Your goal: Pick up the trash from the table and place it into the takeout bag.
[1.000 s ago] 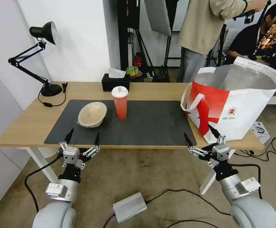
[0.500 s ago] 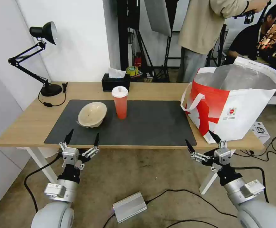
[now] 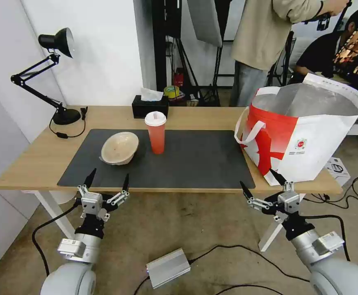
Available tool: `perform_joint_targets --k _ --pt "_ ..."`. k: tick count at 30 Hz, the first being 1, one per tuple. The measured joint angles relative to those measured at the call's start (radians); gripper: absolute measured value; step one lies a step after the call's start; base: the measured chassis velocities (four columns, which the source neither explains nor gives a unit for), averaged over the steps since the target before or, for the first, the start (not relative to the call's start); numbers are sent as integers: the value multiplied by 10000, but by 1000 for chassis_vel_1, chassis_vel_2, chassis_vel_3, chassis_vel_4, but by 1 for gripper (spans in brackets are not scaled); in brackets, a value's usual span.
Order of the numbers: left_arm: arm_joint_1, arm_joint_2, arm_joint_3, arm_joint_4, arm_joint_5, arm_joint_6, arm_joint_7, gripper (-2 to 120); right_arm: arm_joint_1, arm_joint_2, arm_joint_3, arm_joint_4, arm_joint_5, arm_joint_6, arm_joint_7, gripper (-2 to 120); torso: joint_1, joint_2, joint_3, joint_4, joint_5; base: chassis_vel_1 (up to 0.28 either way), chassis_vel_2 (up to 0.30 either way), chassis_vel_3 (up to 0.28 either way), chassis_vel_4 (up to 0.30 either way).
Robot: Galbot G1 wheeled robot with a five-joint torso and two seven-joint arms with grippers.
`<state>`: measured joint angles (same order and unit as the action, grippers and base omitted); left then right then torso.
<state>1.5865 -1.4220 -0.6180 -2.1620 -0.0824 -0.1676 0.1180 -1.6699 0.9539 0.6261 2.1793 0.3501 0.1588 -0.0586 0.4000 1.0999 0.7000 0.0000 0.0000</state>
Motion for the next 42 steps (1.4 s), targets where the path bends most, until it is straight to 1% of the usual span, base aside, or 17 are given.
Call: perform_joint_targets --k 5,8,10,12,15,18,19,21,23,24,26,27,34,35,42 --pt "46 -29 54 -17 6 -28 35 100 230 -174 -141 43 54 -112 -16 100 0 1 0 0 0 0 0 0 0" --pt "122 -49 41 -3 12 -202 83 100 580 -555 -331 64 295 -315 -45 100 0 1 0 0 0 0 0 0 0" --pt "146 -53 24 8 12 -232 97 100 719 -695 -416 64 388 -382 -46 100 0 1 0 0 0 0 0 0 0" --pt "165 -61 15 10 13 -253 112 100 1045 -995 -651 41 631 -522 -46 100 0 0 0 0 -1 0 0 0 0" --pt "150 -77 35 19 19 -254 115 100 1305 -1146 -833 -14 786 -601 -37 100 0 0 0 0 0 0 0 0 0" --pt "163 -203 50 28 78 -254 132 100 2344 -1609 -1636 -318 1180 -803 -5 100 0 0 1 1 0 0 0 0 0" --pt "163 -203 50 28 78 -254 132 100 2344 -1609 -1636 -318 1180 -803 -5 100 0 0 1 1 0 0 0 0 0" --pt "170 -252 35 33 121 -254 133 100 3123 -1919 -2312 -649 1480 -894 12 100 1 0 0 2 0 0 0 0 0" --pt "170 -278 28 35 163 -254 133 100 3535 -2069 -2649 -871 1702 -973 15 100 1 0 1 2 0 0 0 0 0" --pt "170 -278 28 35 163 -254 133 100 3535 -2069 -2649 -871 1702 -973 15 100 1 0 1 2 0 0 0 0 0" --pt "167 -313 26 39 219 -253 133 100 4104 -2240 -3063 -1202 1934 -1049 13 100 1 0 1 -1 1 0 0 0 0" --pt "167 -342 30 48 249 -253 133 100 4462 -2326 -3272 -1416 2075 -1074 7 100 1 0 1 1 1 0 0 0 0" --pt "163 -489 51 134 404 -255 135 100 5797 -2550 -4100 -2202 2589 -1155 -202 100 1 0 1 -1 0 0 0 0 0" --pt "163 -489 51 134 404 -255 135 100 5797 -2550 -4100 -2202 2589 -1155 -202 100 1 0 1 -1 0 0 0 0 0" --pt "154 -622 44 188 510 -265 134 100 6954 -2588 -4924 -2632 2811 -1222 -261 100 1 0 0 0 -1 0 0 0 0"
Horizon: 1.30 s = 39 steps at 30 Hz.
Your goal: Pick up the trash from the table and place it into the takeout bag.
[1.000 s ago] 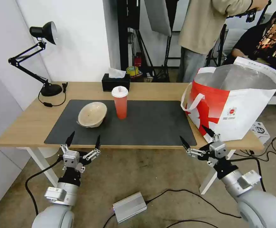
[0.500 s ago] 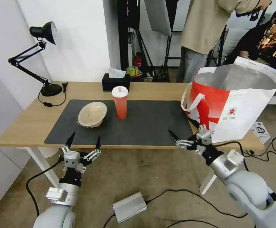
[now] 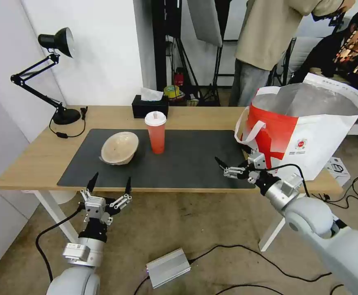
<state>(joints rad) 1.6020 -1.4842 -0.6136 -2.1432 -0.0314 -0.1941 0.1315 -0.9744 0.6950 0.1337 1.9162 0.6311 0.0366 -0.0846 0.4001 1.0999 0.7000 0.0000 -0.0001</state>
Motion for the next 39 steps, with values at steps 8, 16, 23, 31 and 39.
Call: perform_joint_targets --k 8,16,23,31,39 --pt "8 -97 -65 17 19 -24 -1 100 1167 22 -1184 -424 204 -147 -4 100 0 -1 1 0 1 0 0 0 0" --pt "-8 -234 -111 119 37 -59 0 100 2180 267 -2269 -961 283 -211 -48 100 -1 0 0 0 -1 0 0 0 0" --pt "-9 -267 -148 232 44 -215 0 100 2876 463 -2924 -1259 347 -294 -54 100 -1 0 0 1 0 0 0 0 0" --pt "-15 -399 -168 272 91 -263 0 100 3816 897 -3689 -1896 404 -327 -58 100 -1 -1 0 0 3 0 0 0 0" --pt "-7 -441 -204 267 110 -270 1 100 4465 1334 -4193 -2338 477 -366 -73 100 -1 0 0 0 1 0 0 0 0"
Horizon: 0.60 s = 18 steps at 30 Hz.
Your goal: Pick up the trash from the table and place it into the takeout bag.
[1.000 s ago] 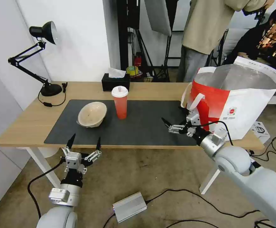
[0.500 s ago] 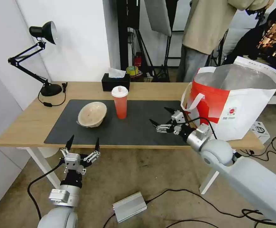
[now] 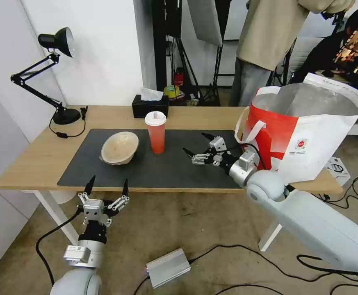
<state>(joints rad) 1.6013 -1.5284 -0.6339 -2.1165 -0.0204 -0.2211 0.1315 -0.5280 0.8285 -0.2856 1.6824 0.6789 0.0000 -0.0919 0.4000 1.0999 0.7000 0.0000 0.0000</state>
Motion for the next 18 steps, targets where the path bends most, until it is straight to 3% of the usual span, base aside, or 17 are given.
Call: perform_joint_targets --k 18 --pt "48 -78 -32 -29 -7 -29 7 100 883 1033 -983 -951 14 -59 -4 100 0 0 0 1 -1 0 0 0 0"
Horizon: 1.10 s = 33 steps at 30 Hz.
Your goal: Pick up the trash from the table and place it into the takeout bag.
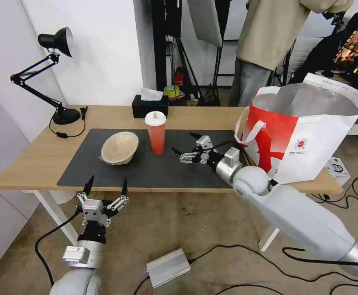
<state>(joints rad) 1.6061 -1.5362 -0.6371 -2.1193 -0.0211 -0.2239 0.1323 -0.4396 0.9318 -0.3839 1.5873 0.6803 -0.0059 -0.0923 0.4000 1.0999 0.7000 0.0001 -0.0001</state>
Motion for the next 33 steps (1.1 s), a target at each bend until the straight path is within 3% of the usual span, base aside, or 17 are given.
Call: perform_joint_targets --k 33 --pt "-101 216 -12 468 -124 -5 0 100 688 1911 -459 -2164 -462 345 -340 100 -1 0 0 -1 1 0 0 0 0"
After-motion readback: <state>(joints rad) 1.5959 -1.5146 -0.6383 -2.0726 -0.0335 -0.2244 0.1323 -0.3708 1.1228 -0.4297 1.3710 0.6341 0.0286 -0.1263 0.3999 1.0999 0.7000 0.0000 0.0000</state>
